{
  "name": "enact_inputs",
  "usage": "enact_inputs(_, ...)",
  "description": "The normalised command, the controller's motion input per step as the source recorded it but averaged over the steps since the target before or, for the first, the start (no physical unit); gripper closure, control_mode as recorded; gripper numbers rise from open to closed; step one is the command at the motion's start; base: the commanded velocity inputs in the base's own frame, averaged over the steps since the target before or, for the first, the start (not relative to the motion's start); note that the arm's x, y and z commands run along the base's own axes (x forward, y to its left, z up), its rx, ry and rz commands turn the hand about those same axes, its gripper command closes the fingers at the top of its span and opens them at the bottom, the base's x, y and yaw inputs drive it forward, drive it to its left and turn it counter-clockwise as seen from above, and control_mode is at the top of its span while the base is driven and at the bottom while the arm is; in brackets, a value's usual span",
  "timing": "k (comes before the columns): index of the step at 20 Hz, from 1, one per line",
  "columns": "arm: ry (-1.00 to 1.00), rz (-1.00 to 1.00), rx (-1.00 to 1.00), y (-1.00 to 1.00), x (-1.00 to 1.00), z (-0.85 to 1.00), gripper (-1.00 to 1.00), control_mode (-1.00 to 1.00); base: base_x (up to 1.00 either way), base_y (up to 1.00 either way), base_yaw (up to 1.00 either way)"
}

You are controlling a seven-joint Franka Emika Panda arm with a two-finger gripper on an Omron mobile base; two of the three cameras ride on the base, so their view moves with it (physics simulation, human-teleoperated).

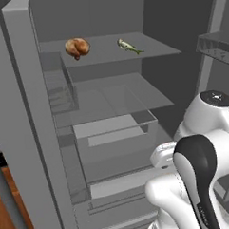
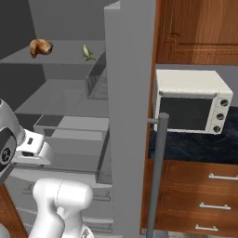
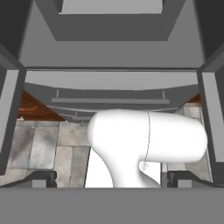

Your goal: Gather the cucumber and broccoli from the fridge and place them on a tray on the dining counter. Then gather the chicken drumstick and fish from the fridge and place them on the other tray.

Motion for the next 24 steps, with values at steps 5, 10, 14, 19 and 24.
enact_inputs(5,0.00,0.00,0.00,0.00,0.00,0.00,-1.00,1.00,0.67,-0.02,0.01)
enact_inputs(10,0.00,0.00,0.00,0.00,0.00,0.00,-1.00,1.00,0.74,0.00,0.04)
enact_inputs(14,0.00,0.00,0.00,0.00,0.00,0.00,-1.00,1.00,0.61,-0.04,0.07)
enact_inputs(19,-0.01,0.07,0.00,-0.04,0.31,0.00,-1.00,-1.00,0.09,-0.02,0.02)
enact_inputs(24,-0.19,0.07,-0.11,0.00,0.09,0.21,-1.00,-1.00,0.00,0.00,0.00)
